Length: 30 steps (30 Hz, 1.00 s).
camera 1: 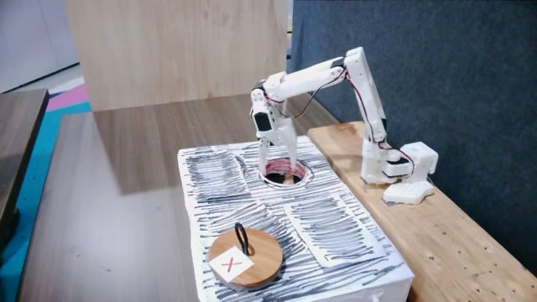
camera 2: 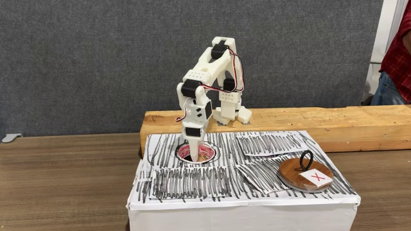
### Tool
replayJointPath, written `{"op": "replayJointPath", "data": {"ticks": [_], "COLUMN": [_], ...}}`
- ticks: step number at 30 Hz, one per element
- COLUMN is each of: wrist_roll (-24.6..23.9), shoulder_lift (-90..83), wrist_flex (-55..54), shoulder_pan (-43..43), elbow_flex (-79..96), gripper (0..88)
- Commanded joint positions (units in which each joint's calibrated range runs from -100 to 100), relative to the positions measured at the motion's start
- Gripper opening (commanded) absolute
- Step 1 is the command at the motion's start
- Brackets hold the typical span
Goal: Pick the brown debris from the hole.
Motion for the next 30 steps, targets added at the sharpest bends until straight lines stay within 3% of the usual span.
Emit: {"op": "replayJointPath", "data": {"ticks": [1, 16, 30], "wrist_roll": [0.0, 0.0, 0.5], "shoulder_lift": [-2.8, -4.9, -4.5], "wrist_flex": [-9.7, -14.5, -15.0], "shoulder_pan": [1.6, 3.3, 2.6], "elbow_flex": [-1.6, -1.1, 12.3], "gripper": [29.9, 29.9, 29.3]}}
